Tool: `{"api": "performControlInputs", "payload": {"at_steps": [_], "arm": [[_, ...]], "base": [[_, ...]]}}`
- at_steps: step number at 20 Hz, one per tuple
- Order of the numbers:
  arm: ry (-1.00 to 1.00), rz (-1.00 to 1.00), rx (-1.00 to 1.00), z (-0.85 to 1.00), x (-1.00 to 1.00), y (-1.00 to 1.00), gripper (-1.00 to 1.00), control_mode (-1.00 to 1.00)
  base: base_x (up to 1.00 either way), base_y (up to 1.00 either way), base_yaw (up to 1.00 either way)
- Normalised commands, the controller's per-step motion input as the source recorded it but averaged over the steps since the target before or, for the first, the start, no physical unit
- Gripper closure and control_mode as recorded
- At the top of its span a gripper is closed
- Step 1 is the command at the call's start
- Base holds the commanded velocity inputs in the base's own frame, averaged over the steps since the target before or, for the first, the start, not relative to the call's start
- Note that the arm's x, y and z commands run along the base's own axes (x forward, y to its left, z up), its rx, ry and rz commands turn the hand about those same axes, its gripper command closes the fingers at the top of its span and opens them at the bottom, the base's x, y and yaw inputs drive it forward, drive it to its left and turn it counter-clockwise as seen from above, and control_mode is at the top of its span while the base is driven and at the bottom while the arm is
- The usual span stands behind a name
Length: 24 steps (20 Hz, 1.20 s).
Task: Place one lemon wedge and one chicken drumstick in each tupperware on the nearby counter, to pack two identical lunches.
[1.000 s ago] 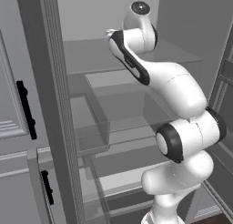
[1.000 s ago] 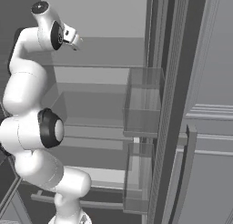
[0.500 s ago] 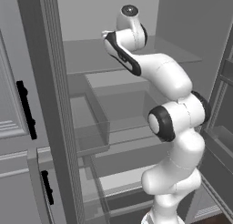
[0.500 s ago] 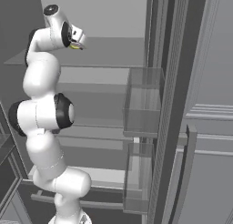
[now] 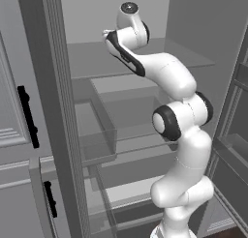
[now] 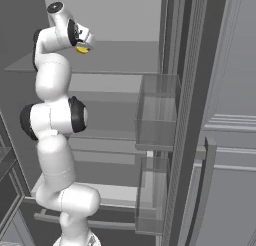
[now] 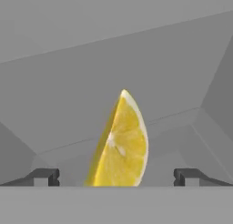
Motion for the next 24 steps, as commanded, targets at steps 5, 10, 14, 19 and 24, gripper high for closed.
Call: {"api": "performControlInputs", "payload": {"at_steps": [5, 10, 14, 19, 24], "arm": [[0.02, 0.0, -0.02, -0.26, 0.6, 0.0, -1.0, -1.0], [0.02, -0.01, -0.05, -0.47, 0.36, 0.0, 1.0, -1.0], [0.0, -0.07, -0.03, -0.4, -0.08, -0.05, 1.0, -1.0], [-0.01, -0.09, -0.04, -0.54, -0.31, -0.18, 1.0, -1.0], [-0.16, -0.07, -0.1, -0.63, -0.4, -0.24, 1.0, -1.0]], "base": [[0.0, 0.0, 0.0], [0.0, 0.0, 0.0], [0.0, 0.0, 0.0], [0.0, 0.0, 0.0], [0.0, 0.0, 0.0]]}}
